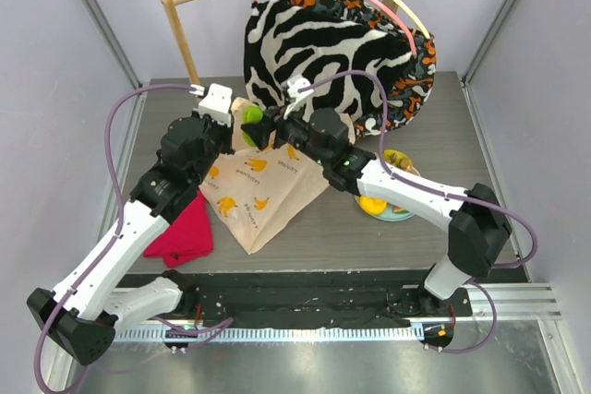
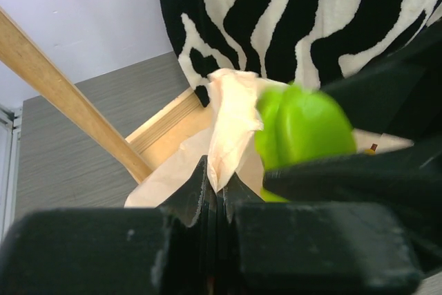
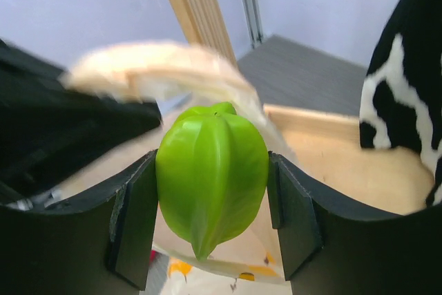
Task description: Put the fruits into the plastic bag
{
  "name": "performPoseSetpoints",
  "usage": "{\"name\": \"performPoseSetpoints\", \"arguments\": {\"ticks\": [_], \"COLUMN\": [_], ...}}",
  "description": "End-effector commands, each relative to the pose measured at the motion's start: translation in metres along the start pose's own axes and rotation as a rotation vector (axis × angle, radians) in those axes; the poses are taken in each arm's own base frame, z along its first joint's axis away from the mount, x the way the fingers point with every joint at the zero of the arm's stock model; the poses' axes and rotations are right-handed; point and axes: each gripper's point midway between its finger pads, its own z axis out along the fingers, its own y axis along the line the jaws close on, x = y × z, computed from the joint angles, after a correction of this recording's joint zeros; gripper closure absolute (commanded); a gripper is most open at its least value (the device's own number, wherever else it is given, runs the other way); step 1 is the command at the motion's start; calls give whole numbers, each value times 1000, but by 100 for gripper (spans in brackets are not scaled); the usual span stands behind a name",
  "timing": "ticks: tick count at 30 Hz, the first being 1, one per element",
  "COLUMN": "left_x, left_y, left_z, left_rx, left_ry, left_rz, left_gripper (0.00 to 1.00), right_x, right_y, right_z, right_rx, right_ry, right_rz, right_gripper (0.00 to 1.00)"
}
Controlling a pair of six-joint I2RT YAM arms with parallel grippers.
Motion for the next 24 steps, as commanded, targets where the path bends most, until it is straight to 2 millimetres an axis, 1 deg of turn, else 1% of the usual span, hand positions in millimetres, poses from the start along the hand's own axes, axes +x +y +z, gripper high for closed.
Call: {"name": "performPoseSetpoints", "arguments": {"ticks": [1, 2, 4, 5, 6, 7, 8, 9, 10, 11, 12, 13, 14, 15, 16, 17, 18, 21, 23, 24], "left_x": [-22, -22, -23, -22, -22, -22, -21, -20, -21, -20, -19, -19, -19, -19, -19, -18, -18, -18, -18, -17], "left_y": [0, 0, 1, 2, 2, 1, 2, 3, 3, 2, 3, 3, 3, 2, 1, 1, 2, 3, 3, 3], "left_z": [-4, -4, -5, -4, -4, -4, -3, -3, -3, -2, -2, -2, -2, -1, -1, -1, 0, -1, -2, -1], "left_rx": [10, 11, 5, 0, -1, -1, -7, -9, -9, -9, -10, -10, -10, -7, -5, -5, -7, -14, -16, -16], "left_ry": [-81, -84, -87, -85, -84, -84, -80, -79, -82, -77, -77, -77, -76, -74, -76, -73, -73, -75, -75, -72], "left_rz": [-40, -40, -41, -41, -41, -41, -40, -40, -41, -40, -40, -40, -39, -37, -39, -38, -38, -39, -38, -37], "left_gripper": [100, 100, 100, 100, 100, 100, 100, 100, 100, 100, 100, 100, 100, 100, 100, 100, 100, 100, 100, 100], "right_x": [32, 41, 54, 73, 77, 86, 110, 116, 125, 141, 158, 167, 176, 190, 197, 201, 211, 227, 233, 232], "right_y": [-9, -10, -5, -3, 0, 2, 0, 2, 2, 1, -4, -8, -18, -23, -25, -34, -41, -56, -59, -59], "right_z": [-1, -2, -5, -8, -8, -10, -16, -16, -19, -26, -29, -31, -33, -34, -35, -35, -32, -32, -35, -35], "right_rx": [44, 46, 28, 12, 5, 7, 19, 21, 25, 38, 68, 92, 150, 172, 184, 229, 260, 322, 334, 334], "right_ry": [32, 66, 115, 190, 220, 260, 356, 386, 424, 491, 543, 567, 584, 611, 627, 630, 644, 681, 700, 698], "right_rz": [-38, -25, -8, 13, 25, 37, 52, 75, 89, 107, 128, 139, 137, 144, 157, 151, 150, 180, 193, 191], "right_gripper": [99, 99, 99, 99, 99, 99, 99, 99, 99, 99, 99, 99, 99, 99, 99, 99, 99, 99, 99, 99]}}
